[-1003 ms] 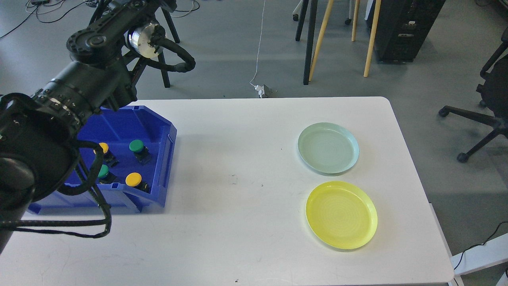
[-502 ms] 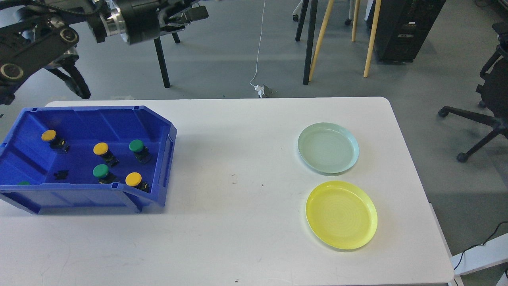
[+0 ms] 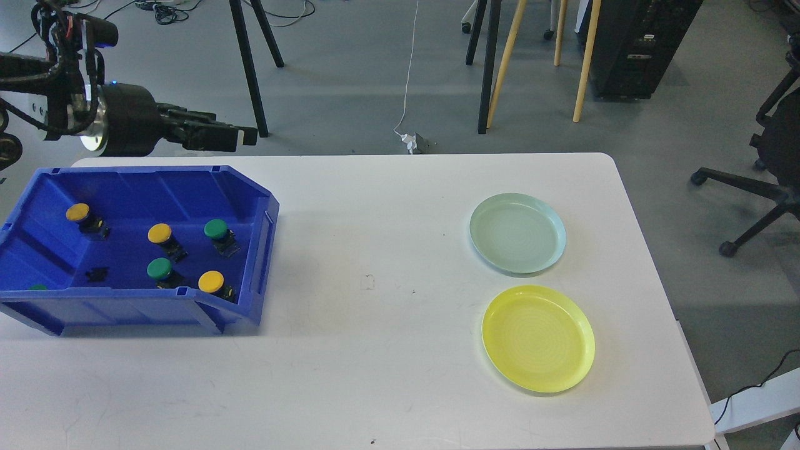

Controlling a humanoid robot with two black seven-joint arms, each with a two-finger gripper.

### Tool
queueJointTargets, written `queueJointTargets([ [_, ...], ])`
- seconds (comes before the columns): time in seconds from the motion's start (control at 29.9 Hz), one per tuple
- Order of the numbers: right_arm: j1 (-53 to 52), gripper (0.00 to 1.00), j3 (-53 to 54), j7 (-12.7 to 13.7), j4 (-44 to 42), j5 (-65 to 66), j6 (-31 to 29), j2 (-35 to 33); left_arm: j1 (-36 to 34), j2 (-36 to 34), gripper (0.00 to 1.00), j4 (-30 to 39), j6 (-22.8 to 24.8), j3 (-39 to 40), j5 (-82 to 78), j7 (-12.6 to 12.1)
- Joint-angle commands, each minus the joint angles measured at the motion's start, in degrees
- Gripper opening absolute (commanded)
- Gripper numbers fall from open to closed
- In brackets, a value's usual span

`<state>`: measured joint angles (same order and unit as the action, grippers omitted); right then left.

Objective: Pass button and place on color plate
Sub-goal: 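Lower the left gripper into the bin and grasp a yellow button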

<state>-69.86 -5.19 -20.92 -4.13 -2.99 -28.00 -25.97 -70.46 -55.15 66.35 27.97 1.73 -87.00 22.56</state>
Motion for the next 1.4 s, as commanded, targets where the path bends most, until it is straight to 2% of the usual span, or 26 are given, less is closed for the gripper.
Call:
queueJointTargets([
  [0.0,0.08,0.99,-0.08,0.00,0.00,0.00,0.00,-0.39,3.56,0.04,0.98,-3.50,0.03,0.11,-5.53,-0.06],
  [0.23,0.61,0.99,-0.17,0.00,0.00,0.08,0.00,-0.57,9.28,1.18,0.98,-9.82,0.03,0.20,-6.42,-0.15],
  [0.33,0.87,0.99,-0.35,0.00,0.00,0.08,0.00,-0.40,10.60,4.42,0.98,-12.29,0.03,0.20,-6.25,-0.41],
  [0.5,0.87,0.99,-1.31,0.09,0.00,0.26,0.00,-0.05,11.56,11.89,0.98,-23.52,-0.71,0.11,-6.33,-0.41],
  [0.6,0.96,0.99,-1.49,0.09,0.00,0.26,0.00,-0.05,13.41,14.80,0.98,-28.80,-2.21,0.03,-6.16,0.20],
  [0.74,0.96,0.99,-1.49,0.09,0.00,0.26,0.00,-0.05,15.34,16.47,0.98,-32.32,-3.00,-0.06,-6.42,1.96],
  [1.04,1.57,0.99,-1.58,0.09,0.00,0.26,0.00,-0.05,16.58,20.25,0.98,-39.70,-5.73,-2.07,-6.42,3.28],
  [1.17,1.57,0.99,-1.58,0.09,0.00,0.26,0.00,0.04,16.58,23.23,0.93,-45.32,-8.71,-5.15,-6.34,5.44],
  [1.37,1.57,0.99,-1.58,0.09,0.00,0.26,0.00,0.04,16.58,26.40,0.82,-52.01,-9.86,-8.15,-5.63,5.44],
])
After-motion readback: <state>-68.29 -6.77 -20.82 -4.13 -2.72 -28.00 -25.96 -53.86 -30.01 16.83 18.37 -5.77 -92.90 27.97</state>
